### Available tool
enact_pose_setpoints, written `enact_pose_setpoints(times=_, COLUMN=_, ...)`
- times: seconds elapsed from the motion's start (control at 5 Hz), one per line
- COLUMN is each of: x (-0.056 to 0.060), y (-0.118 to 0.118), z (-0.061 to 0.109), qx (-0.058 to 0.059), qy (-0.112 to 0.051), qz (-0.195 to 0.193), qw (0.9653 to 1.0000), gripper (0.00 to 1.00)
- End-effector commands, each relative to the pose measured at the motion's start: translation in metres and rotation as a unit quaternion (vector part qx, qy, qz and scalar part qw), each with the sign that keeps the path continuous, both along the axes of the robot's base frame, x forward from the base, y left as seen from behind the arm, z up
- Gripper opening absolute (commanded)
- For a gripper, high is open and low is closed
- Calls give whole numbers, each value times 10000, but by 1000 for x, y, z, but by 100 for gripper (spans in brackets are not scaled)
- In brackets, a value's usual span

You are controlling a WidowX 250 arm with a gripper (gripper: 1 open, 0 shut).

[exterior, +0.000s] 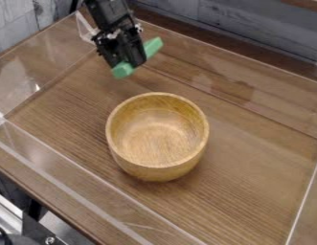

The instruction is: Remove the green block from inside the brown bowl and put it on the table

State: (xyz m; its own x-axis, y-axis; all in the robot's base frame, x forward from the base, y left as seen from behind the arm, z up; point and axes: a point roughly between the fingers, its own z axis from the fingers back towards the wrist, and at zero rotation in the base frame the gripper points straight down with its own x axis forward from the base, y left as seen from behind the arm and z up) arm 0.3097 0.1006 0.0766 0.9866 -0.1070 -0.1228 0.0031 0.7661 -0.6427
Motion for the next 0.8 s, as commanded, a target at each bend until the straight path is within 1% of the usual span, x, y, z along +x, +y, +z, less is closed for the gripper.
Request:
enact_pose_setpoints(times=0.0, x=6, y=7, z=16, qx=70, qy=-276, qz=4, qw=9996, gripper=0)
enact_pose_setpoints(times=0.6, x=7, y=11, z=14, qx=-54, qy=-205, qz=4, qw=9998, gripper=0)
